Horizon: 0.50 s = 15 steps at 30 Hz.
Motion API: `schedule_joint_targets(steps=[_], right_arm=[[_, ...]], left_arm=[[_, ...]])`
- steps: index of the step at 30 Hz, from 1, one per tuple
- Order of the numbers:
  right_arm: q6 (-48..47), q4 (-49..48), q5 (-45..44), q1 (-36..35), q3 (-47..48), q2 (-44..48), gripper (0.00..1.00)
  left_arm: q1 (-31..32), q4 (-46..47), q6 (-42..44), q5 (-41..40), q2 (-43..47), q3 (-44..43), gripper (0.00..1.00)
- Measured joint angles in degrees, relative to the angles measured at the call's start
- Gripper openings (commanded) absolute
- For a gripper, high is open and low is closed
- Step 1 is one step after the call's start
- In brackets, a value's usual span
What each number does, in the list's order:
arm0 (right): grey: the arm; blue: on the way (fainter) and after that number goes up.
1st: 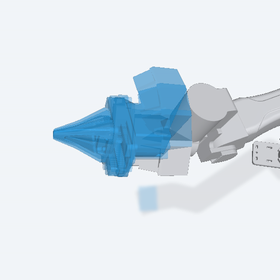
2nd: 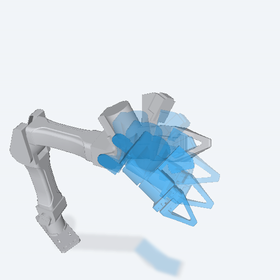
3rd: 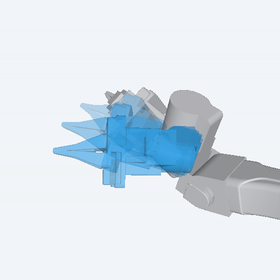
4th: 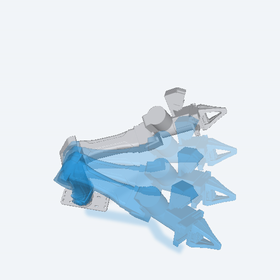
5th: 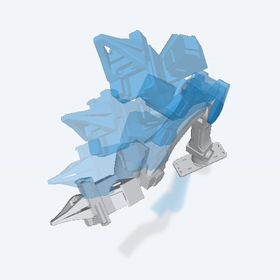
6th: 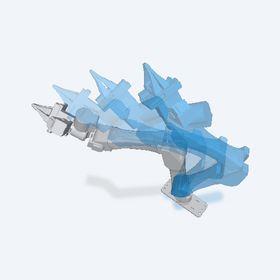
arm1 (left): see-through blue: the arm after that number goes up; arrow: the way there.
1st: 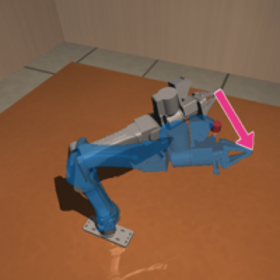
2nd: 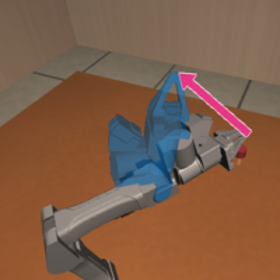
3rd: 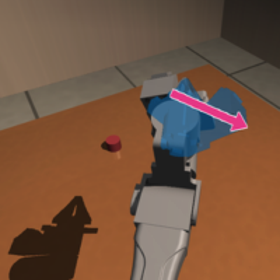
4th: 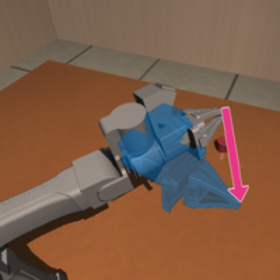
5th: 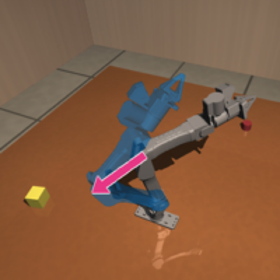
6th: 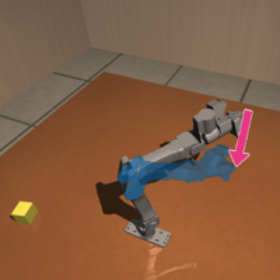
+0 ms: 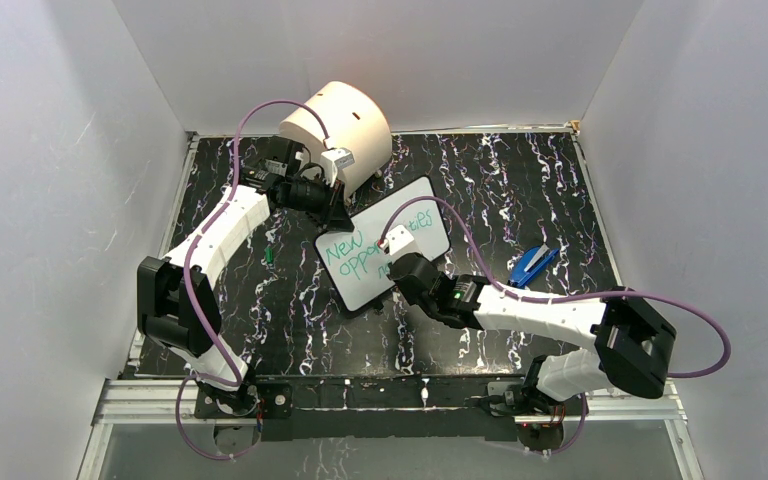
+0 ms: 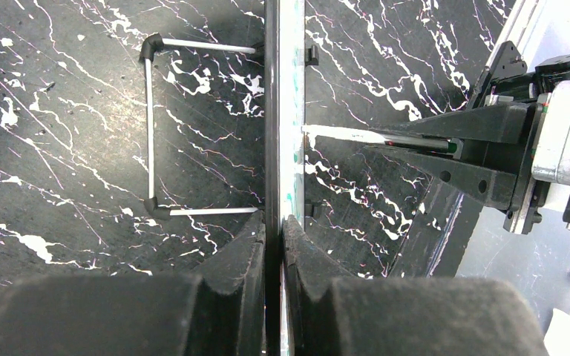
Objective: Write a sentence on the whiteboard
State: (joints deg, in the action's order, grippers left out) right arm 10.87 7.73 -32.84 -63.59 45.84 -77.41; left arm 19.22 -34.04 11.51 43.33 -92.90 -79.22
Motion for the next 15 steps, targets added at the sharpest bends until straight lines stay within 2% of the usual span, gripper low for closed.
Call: schedule_joint_targets(steps=[15], right_arm=[[-0.8,-0.9,-1.3,0.6,0.0,0.3,0.0]], left_arm=[[0.0,0.0,0.0,0.0,0.0,0.0,0.0]])
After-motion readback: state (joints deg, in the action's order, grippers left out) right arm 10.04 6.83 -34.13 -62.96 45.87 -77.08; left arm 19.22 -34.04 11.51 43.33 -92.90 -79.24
